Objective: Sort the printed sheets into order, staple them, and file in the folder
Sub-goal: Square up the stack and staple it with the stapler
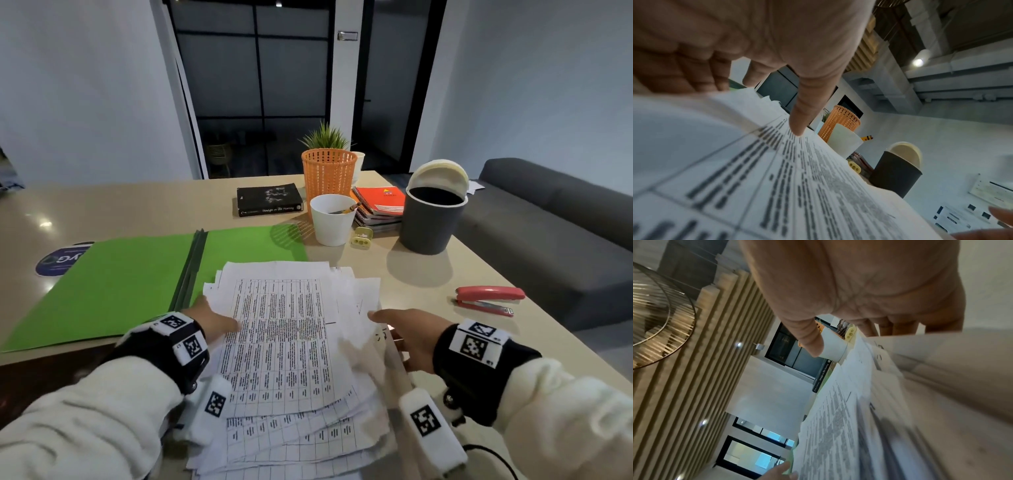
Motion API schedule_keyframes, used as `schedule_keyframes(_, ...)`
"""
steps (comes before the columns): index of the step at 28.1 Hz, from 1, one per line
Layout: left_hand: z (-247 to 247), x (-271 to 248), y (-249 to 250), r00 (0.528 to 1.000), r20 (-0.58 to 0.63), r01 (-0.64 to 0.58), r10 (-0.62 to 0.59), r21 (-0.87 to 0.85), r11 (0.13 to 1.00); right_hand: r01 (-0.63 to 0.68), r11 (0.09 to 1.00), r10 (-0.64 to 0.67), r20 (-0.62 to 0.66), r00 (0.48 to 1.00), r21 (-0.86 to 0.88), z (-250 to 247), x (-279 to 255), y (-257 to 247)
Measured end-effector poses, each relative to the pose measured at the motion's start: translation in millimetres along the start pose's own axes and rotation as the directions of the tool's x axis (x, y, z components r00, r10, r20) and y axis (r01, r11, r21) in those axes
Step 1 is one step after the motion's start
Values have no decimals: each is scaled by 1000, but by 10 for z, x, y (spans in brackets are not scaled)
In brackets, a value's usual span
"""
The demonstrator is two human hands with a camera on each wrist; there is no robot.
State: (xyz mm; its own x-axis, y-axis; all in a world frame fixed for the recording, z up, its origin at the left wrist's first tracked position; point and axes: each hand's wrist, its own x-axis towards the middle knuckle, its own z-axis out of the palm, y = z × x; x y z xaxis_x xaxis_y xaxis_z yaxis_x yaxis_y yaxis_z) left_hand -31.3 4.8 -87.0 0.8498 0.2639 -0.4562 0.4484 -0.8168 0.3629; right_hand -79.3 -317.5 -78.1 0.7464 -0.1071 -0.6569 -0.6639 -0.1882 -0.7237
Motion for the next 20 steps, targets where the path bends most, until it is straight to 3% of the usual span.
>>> schedule_keyframes(6,86,-22,96,1000,-10,-1,1,-24,1000,-18,1000,17,-37,999,-23,9,223,55)
schedule_keyframes(9,101,-48,84,998,20,-65,64,31,997,-45,999,45,41,998,-8,-23,216,97)
schedule_keyframes(20,156,-100,159,997,61,-54,53,6,999,132,982,-114,132,985,-134,8,175,164)
